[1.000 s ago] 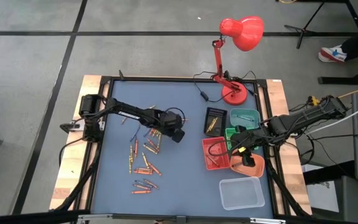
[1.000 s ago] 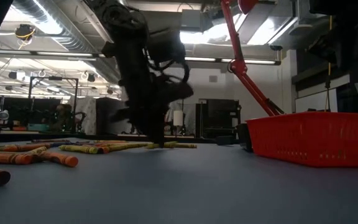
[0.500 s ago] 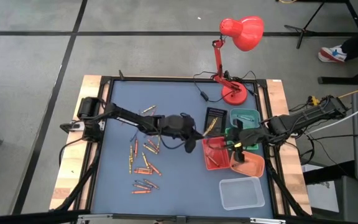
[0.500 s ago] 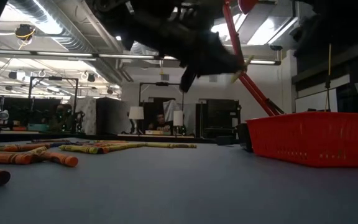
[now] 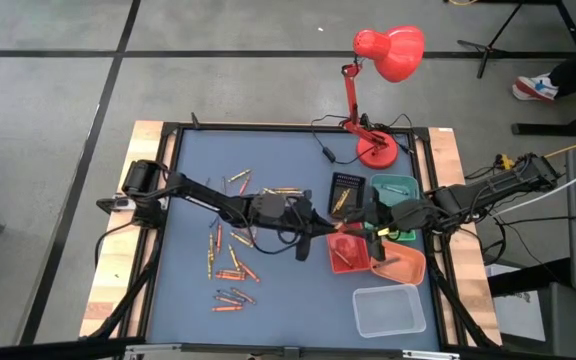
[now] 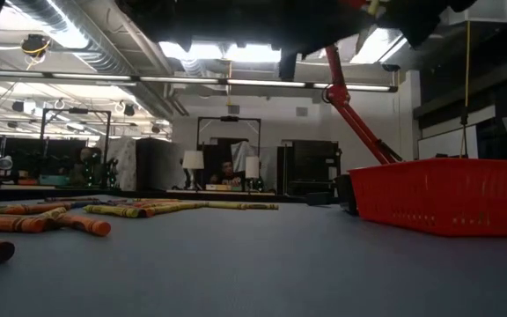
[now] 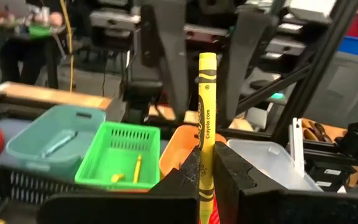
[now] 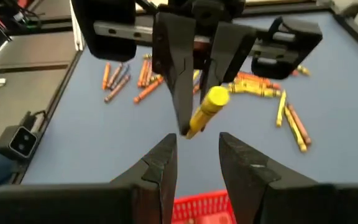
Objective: Sort crayons
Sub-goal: Put the yellow green crayon into the green basket
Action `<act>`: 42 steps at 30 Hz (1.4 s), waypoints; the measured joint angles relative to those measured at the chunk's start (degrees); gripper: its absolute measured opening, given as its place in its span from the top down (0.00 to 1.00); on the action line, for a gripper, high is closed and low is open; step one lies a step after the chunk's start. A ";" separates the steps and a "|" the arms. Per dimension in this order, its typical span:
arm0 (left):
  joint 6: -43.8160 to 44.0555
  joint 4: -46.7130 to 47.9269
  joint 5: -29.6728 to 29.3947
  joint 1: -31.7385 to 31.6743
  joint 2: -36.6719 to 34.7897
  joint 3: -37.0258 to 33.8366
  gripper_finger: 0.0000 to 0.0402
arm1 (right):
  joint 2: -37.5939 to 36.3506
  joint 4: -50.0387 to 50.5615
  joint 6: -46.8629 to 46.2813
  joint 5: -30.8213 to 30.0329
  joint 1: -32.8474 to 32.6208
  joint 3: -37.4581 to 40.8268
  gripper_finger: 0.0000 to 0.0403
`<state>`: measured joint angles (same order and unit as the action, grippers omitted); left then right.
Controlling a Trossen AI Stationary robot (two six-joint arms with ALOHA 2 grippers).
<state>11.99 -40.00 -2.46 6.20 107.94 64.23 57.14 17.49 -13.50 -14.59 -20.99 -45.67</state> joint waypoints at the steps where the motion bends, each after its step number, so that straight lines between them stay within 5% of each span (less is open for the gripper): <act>1: -0.42 -0.60 -0.01 0.15 0.01 0.00 0.98 | 0.00 -0.88 0.39 0.00 0.00 0.00 0.71; 14: -0.61 -1.30 0.00 0.39 0.00 0.00 0.98 | 0.00 -7.42 5.04 0.15 0.00 0.00 0.72; 25: -0.85 -1.02 0.09 0.41 0.00 0.00 0.98 | 0.00 -7.07 6.32 0.28 0.02 0.00 0.96; 30: -0.78 -0.87 0.00 0.39 0.00 0.00 0.96 | 0.00 -6.34 6.36 0.35 0.02 -0.04 0.94; 42: -0.35 7.83 -0.09 0.34 0.00 0.04 0.78 | -0.09 16.70 0.38 0.47 0.02 -0.04 0.96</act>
<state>11.64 -32.17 -2.55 6.55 107.94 64.27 57.06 34.20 -13.12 -14.12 -20.97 -45.71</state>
